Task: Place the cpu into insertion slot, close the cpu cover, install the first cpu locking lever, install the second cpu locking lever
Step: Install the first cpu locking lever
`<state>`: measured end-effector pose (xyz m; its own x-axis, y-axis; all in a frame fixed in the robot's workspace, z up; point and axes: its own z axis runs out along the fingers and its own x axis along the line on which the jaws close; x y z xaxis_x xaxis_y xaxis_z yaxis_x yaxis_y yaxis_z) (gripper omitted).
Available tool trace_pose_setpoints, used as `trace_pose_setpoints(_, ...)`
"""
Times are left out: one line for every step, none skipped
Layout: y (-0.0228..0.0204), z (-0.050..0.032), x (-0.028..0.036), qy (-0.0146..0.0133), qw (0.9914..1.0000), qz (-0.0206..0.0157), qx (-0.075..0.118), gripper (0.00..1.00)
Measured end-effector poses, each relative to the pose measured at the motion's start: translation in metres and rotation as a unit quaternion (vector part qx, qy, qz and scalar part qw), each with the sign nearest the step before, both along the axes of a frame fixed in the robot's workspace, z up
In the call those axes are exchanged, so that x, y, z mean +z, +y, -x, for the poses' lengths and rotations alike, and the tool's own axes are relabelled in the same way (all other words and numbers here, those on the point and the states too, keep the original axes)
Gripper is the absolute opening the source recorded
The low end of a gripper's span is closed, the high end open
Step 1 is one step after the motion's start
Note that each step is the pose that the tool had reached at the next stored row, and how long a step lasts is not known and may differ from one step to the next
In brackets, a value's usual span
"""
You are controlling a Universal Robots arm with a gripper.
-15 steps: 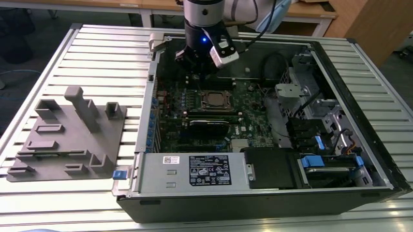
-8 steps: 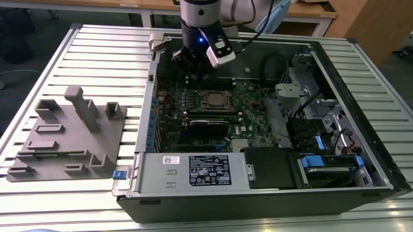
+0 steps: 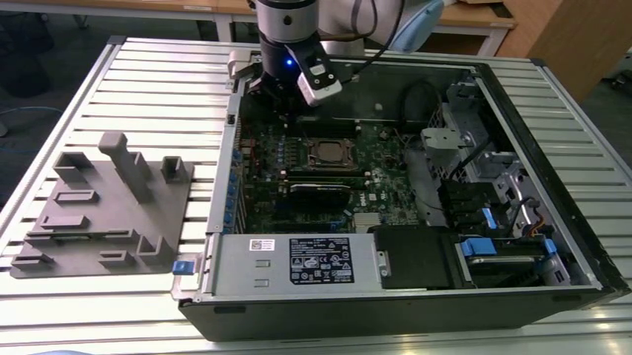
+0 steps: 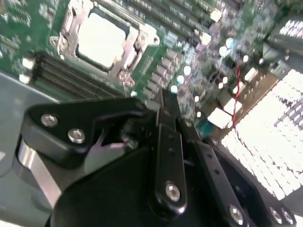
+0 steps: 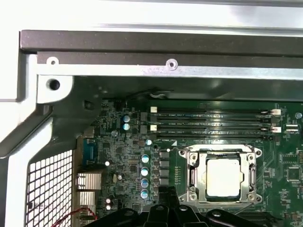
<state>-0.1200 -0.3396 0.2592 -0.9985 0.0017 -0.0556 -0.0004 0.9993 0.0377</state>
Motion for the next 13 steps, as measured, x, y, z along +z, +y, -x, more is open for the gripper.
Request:
trace_pose_setpoints(0.0,0.0,0.0,0.0,1.0,0.0,0.0,0.11)
trace_pose_setpoints(0.0,0.0,0.0,0.0,1.0,0.0,0.0,0.11)
trace_pose_setpoints(-0.0001,0.0001,0.0001,0.0001,1.0,-0.0005,0.0,0.11)
trace_pose_setpoints(-0.0001,0.0002,0.0001,0.0001,0.99999,-0.004,0.0,0.11)
trace_pose_setpoints(-0.0001,0.0001,0.0,0.0,0.99994,-0.0112,0.0,0.11)
trace_pose_setpoints(-0.0001,0.0001,0.0,0.0,0.99983,-0.0182,0.0,0.11)
trace_pose_setpoints(-0.0001,0.0001,0.0,0.0,0.99982,-0.0188,0.0,0.11)
trace_pose_setpoints(-0.0001,0.0001,0.0,0.0,0.99982,-0.0189,0.0,0.11)
trace_pose_setpoints(-0.0001,0.0001,0.0,0.0,0.99982,-0.0189,0.0,0.11)
trace_pose_setpoints(-0.0001,0.0001,0.0,0.0,0.99982,-0.0189,0.0,0.11)
trace_pose_setpoints(-0.0002,0.0001,0.0,0.0,0.99977,-0.0213,0.0,0.11)
trace_pose_setpoints(-0.0002,0.0001,0.0,0.0,0.99959,-0.0287,0.0,0.11)
trace_pose_setpoints(-0.0002,0.0001,0.0,0.0,0.99944,-0.0334,0.0,0.11)
